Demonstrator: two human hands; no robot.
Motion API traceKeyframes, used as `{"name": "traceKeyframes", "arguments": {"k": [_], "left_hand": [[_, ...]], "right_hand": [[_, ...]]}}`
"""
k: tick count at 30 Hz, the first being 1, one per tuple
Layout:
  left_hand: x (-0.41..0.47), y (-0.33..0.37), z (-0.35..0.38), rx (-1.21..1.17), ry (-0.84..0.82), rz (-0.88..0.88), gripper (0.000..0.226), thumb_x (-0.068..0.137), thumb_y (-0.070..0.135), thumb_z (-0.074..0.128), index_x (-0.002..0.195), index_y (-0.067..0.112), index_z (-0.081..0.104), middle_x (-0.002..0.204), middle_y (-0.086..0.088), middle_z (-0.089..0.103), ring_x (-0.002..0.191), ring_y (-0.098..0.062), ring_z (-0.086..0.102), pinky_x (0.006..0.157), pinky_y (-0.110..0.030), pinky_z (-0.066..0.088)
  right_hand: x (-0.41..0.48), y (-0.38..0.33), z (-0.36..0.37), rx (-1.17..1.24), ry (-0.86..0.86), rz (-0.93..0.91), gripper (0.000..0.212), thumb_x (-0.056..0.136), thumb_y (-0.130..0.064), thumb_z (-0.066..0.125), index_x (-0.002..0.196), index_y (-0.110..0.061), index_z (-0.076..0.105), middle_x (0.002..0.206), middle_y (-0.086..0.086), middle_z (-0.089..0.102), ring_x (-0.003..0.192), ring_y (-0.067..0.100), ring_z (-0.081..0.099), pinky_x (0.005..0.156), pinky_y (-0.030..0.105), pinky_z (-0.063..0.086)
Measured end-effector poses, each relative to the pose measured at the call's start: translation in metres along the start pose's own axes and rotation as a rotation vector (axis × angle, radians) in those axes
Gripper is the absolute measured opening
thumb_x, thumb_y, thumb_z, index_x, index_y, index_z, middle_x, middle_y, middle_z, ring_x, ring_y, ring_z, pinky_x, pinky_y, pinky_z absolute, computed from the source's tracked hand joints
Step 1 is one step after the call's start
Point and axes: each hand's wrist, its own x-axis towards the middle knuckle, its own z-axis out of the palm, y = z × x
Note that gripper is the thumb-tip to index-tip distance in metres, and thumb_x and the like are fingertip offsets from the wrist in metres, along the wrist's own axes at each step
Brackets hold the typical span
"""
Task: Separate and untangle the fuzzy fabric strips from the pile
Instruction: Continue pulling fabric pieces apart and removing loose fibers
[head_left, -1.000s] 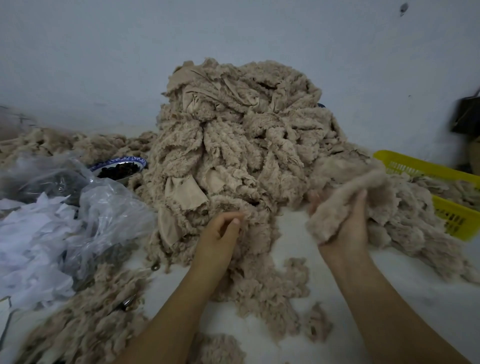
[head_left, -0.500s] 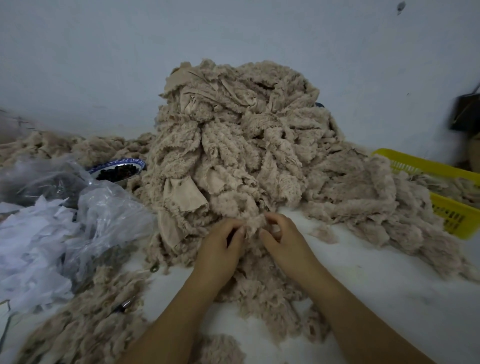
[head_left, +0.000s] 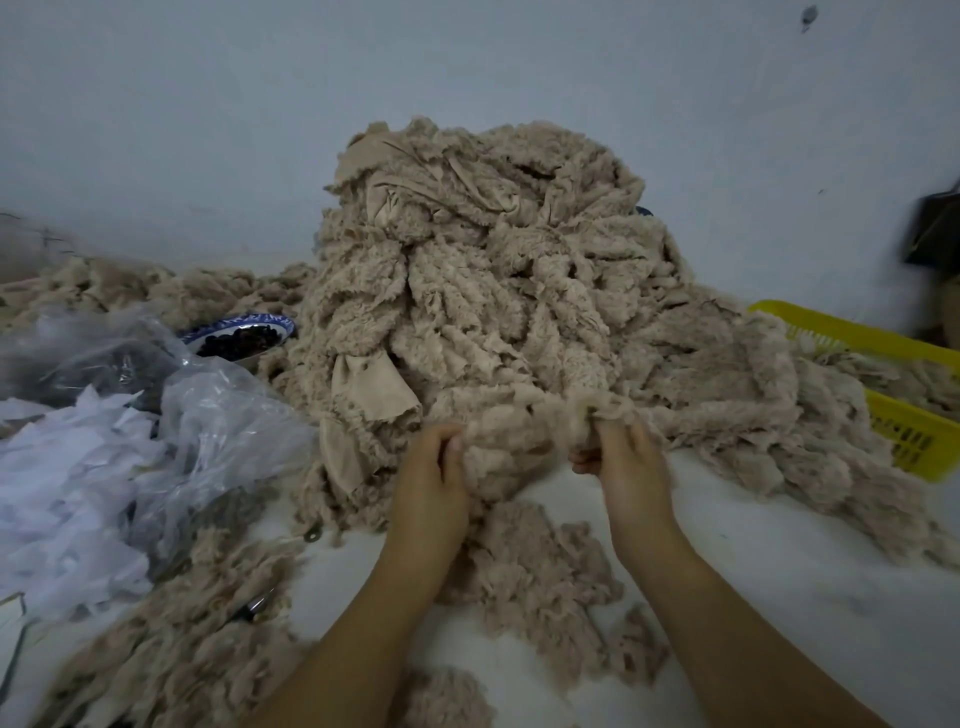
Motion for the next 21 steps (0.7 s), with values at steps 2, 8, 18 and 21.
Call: {"name": "traceKeyframes", "arguments": {"k": [2, 8, 18, 21], "left_hand": [[0.003, -0.006, -0.003, -0.079, 0.087, -0.13, 0.022, 0.107, 0.024, 0.036, 0.112, 0.027, 0.057, 0.099, -0.006, 0.063, 0.094, -0.023, 0.062, 0.077, -0.029, 0.052], [0.014, -0.007, -0.011, -0.269, 0.445, -0.218, 0.022, 0.107, 0.018, 0.033, 0.109, 0.029, 0.053, 0.102, 0.023, 0.047, 0.085, 0.032, 0.042, 0.066, 0.006, 0.033], [-0.001, 0.012, 0.002, 0.156, 0.071, 0.318, 0.032, 0.087, 0.023, 0.046, 0.108, 0.01, 0.066, 0.115, 0.003, 0.044, 0.112, -0.009, 0.038, 0.096, -0.01, 0.027], [-0.006, 0.011, 0.011, 0.201, -0.19, 0.351, 0.048, 0.09, 0.035, 0.058, 0.135, 0.021, 0.051, 0.127, 0.016, 0.038, 0.12, -0.001, 0.035, 0.102, -0.016, 0.03]], "right_hand": [[0.005, -0.004, -0.002, 0.231, 0.023, 0.143, 0.023, 0.101, -0.018, 0.045, 0.092, -0.01, 0.065, 0.069, 0.004, 0.063, 0.057, 0.011, 0.06, 0.061, 0.031, 0.05], [0.011, -0.002, -0.01, 0.392, 0.23, 0.228, 0.024, 0.101, -0.027, 0.043, 0.094, -0.018, 0.065, 0.075, -0.002, 0.063, 0.063, 0.013, 0.057, 0.058, 0.029, 0.047], [0.001, -0.01, 0.0, 0.213, 0.078, 0.187, 0.042, 0.098, -0.029, 0.056, 0.058, -0.021, 0.049, 0.058, 0.001, 0.042, 0.054, 0.018, 0.041, 0.059, 0.035, 0.038], [-0.006, -0.013, 0.007, 0.306, -0.059, 0.177, 0.044, 0.098, -0.028, 0.058, 0.055, -0.02, 0.054, 0.047, -0.001, 0.042, 0.041, 0.014, 0.042, 0.045, 0.028, 0.039]]}}
